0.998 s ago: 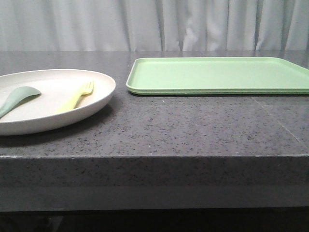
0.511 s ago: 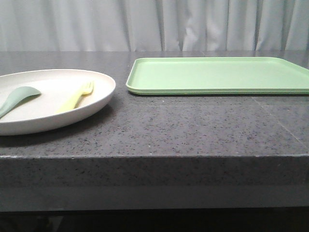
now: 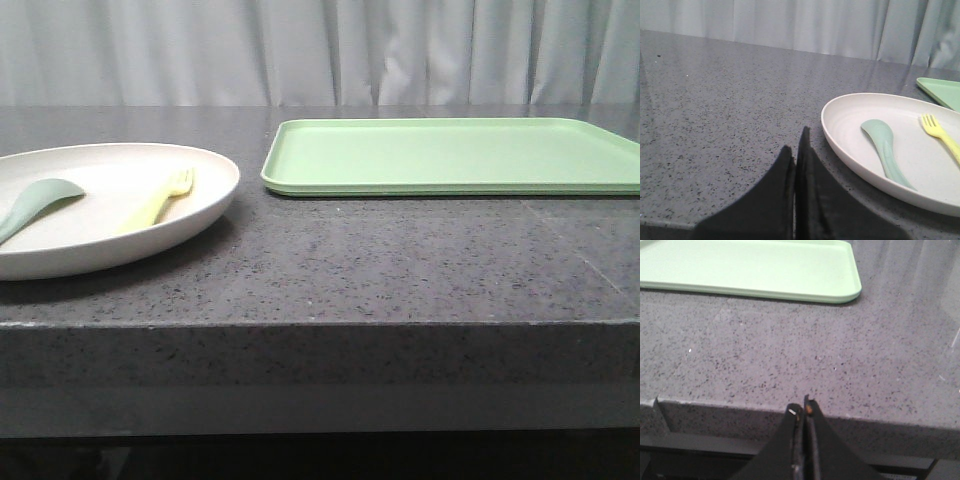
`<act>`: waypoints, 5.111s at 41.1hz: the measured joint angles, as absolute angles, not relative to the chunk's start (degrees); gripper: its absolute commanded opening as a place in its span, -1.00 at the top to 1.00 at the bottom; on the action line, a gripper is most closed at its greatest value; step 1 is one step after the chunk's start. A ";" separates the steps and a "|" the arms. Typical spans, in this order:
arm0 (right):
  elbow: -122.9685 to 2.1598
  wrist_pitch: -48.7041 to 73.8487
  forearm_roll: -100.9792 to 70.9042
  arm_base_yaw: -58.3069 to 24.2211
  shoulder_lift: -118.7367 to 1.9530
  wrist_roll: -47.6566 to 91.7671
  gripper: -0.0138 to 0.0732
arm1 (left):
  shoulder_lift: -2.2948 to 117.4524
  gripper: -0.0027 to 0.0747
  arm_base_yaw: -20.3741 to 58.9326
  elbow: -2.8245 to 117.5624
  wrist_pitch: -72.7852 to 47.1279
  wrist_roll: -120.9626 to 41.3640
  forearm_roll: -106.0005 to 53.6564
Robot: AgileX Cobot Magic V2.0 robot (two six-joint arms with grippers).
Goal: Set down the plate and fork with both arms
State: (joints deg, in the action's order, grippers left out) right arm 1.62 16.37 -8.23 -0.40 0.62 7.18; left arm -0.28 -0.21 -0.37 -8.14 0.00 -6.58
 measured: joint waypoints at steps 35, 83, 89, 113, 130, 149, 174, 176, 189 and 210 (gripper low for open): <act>-11.38 15.87 -11.31 -0.40 -0.09 7.18 0.83 | 3.07 0.98 -0.27 10.33 2.55 0.00 -5.98; -30.13 19.63 -15.41 -0.40 -24.75 7.18 -0.63 | 31.07 -0.48 -0.27 27.33 -4.24 0.00 -5.04; -30.13 19.63 -15.41 -0.40 -24.75 7.18 -0.63 | 37.71 -0.48 -0.27 34.12 -12.56 0.00 -5.04; -30.13 19.63 -15.41 -0.40 -24.75 7.18 -0.63 | 77.52 -0.26 -0.27 61.79 -52.91 0.00 -5.04; -30.30 19.54 -15.41 -0.40 -24.75 7.18 -0.63 | 86.46 -0.26 -0.27 63.29 -52.70 0.00 -5.99; -30.30 19.54 -15.41 -0.40 -24.75 7.18 -0.63 | 87.51 -0.23 -0.35 63.57 -52.16 0.00 -6.96; -30.30 19.54 -15.41 -0.40 -24.75 7.18 -0.52 | 87.61 0.98 -0.35 63.78 -51.90 0.00 -8.98; -30.30 19.54 -15.41 -0.40 -24.75 7.18 -0.52 | 87.61 0.98 -0.50 63.78 -51.90 0.00 -9.24; -30.30 19.54 -15.41 -0.40 -24.75 7.18 -0.52 | 83.88 0.98 -6.15 64.06 -53.18 -9.08 -23.58; -30.30 19.65 -15.41 -0.40 -24.75 7.18 -0.52 | 90.16 0.98 3.29 83.51 -56.84 -14.72 -33.70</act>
State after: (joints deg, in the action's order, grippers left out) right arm -30.30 19.65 -15.41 -0.40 -24.75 7.18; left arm 90.16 3.29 83.51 -56.84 -14.72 -33.70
